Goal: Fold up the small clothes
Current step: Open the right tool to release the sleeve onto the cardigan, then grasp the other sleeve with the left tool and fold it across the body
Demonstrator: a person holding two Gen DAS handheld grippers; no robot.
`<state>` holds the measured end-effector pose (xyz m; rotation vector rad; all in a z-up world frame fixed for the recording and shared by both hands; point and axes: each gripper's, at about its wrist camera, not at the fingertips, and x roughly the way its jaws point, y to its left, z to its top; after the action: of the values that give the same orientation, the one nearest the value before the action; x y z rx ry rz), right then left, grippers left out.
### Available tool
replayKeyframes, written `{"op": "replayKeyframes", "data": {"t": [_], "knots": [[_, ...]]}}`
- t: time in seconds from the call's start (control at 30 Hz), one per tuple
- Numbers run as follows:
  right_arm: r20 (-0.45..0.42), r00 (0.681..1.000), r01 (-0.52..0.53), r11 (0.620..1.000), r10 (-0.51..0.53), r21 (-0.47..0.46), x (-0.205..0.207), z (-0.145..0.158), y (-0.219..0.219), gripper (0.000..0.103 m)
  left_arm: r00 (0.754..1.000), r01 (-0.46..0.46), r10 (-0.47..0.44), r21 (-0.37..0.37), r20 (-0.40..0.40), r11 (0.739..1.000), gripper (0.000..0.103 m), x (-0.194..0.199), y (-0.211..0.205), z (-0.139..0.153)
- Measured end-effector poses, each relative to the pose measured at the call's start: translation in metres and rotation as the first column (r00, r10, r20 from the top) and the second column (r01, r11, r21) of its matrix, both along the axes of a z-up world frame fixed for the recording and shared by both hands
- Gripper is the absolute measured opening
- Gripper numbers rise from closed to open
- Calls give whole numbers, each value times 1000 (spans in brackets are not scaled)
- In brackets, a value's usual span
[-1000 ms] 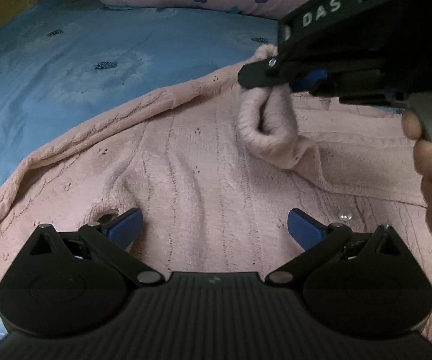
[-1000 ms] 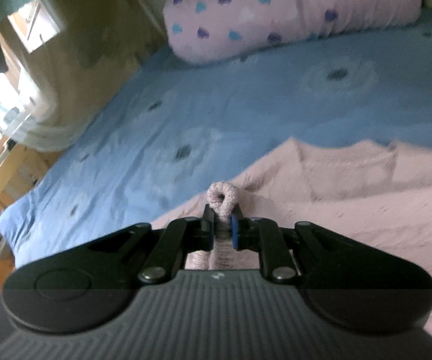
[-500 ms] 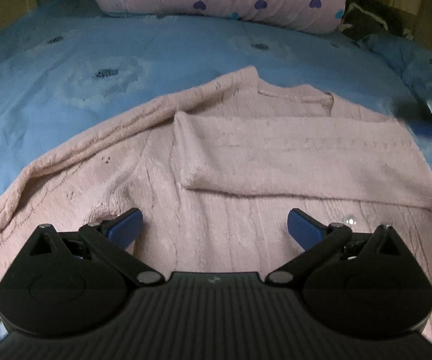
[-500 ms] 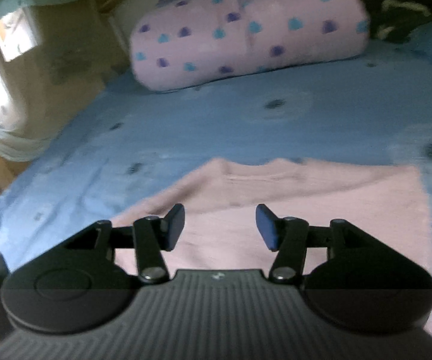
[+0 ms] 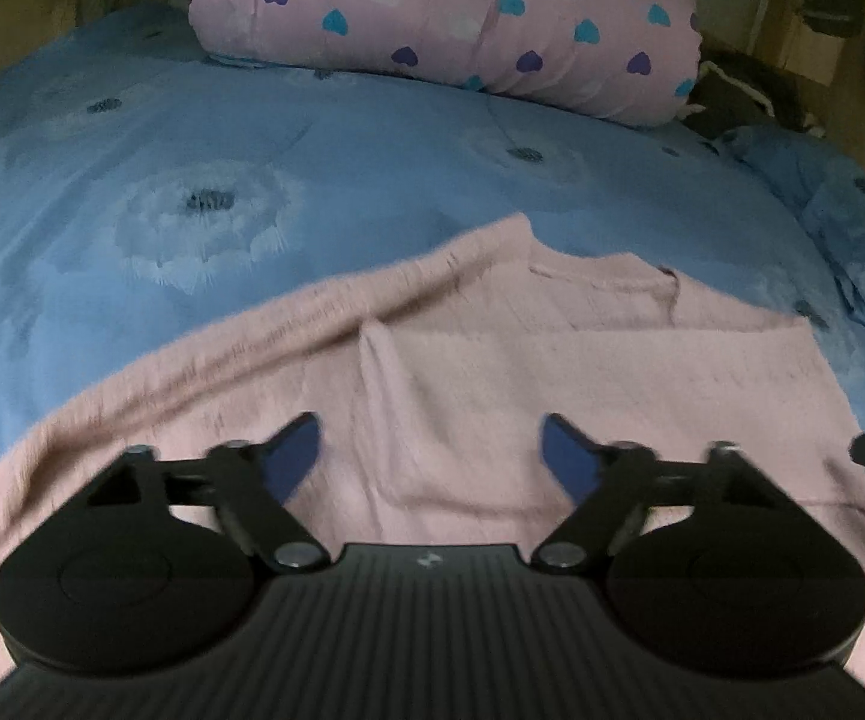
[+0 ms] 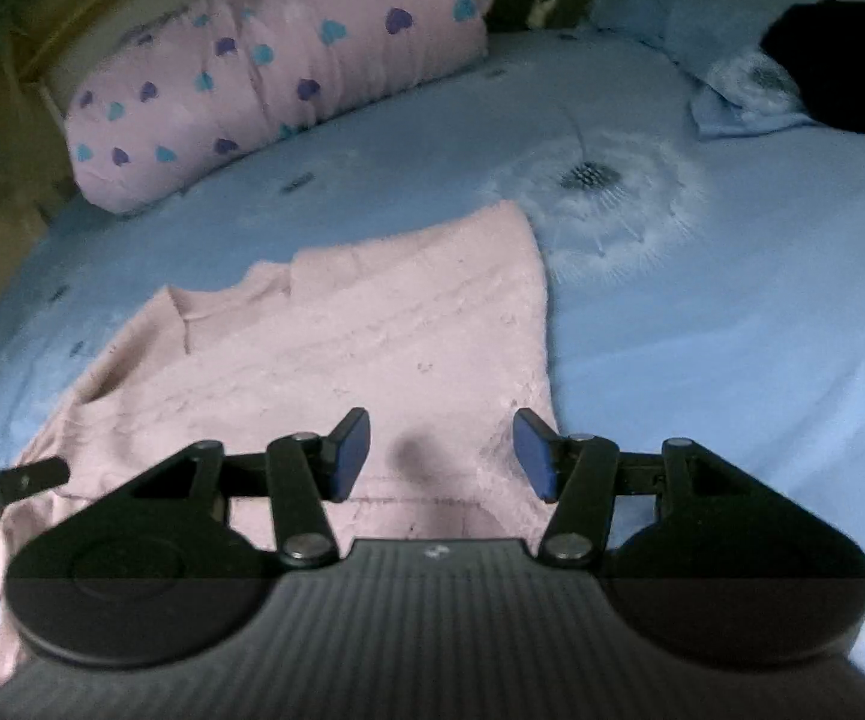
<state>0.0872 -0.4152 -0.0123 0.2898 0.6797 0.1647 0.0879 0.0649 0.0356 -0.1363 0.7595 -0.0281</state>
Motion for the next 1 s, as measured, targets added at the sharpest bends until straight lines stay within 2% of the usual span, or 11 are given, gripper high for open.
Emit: {"op": "replayKeyframes", "data": {"t": [0.1, 0.2, 0.27, 0.33, 0.37, 0.47, 0.57, 0.67, 0.8, 0.93, 1.0], "knots": [[1, 1000, -9, 1000, 9, -18, 3, -2, 3, 56, 1000, 1, 0, 19, -15, 1000, 61, 20, 7, -4], [5, 1000, -18, 998, 19, -60, 7, -5, 10, 56, 999, 4, -6, -54, -34, 999, 52, 32, 15, -17], [10, 1000, -26, 996, 27, -80, 9, -7, 13, 56, 999, 8, -12, -97, -37, 995, 36, 36, 18, -25], [16, 999, -28, 995, 29, -93, 9, -8, 15, 56, 1000, 24, -25, -94, -12, 995, 16, 37, 16, -28], [17, 999, -27, 995, 29, -96, 9, -9, 16, 56, 1000, 30, -30, -95, -1, 995, 14, 37, 15, -27], [24, 1000, -19, 995, 21, -101, 8, -11, 18, 56, 999, 18, -14, -105, 45, 994, 13, 38, 17, -20], [36, 999, -8, 995, 12, -103, 7, -12, 19, 55, 995, -8, 14, -63, 97, 998, 13, 38, 17, -17], [35, 999, -9, 993, 13, -115, 7, -14, 20, 54, 998, -15, 16, -16, 53, 1000, 14, 44, 14, -32], [52, 999, 6, 994, 0, -113, 4, -11, 19, 54, 997, 5, -9, 47, 77, 999, 15, 42, 6, -29], [96, 995, 6, 992, 6, -123, -1, -4, 18, 54, 998, -1, -3, 46, 68, 999, 22, 39, 7, -27], [54, 998, -7, 994, 13, -110, 3, -7, 17, 54, 998, -5, 1, 52, 62, 999, 25, 36, 9, -27]]}}
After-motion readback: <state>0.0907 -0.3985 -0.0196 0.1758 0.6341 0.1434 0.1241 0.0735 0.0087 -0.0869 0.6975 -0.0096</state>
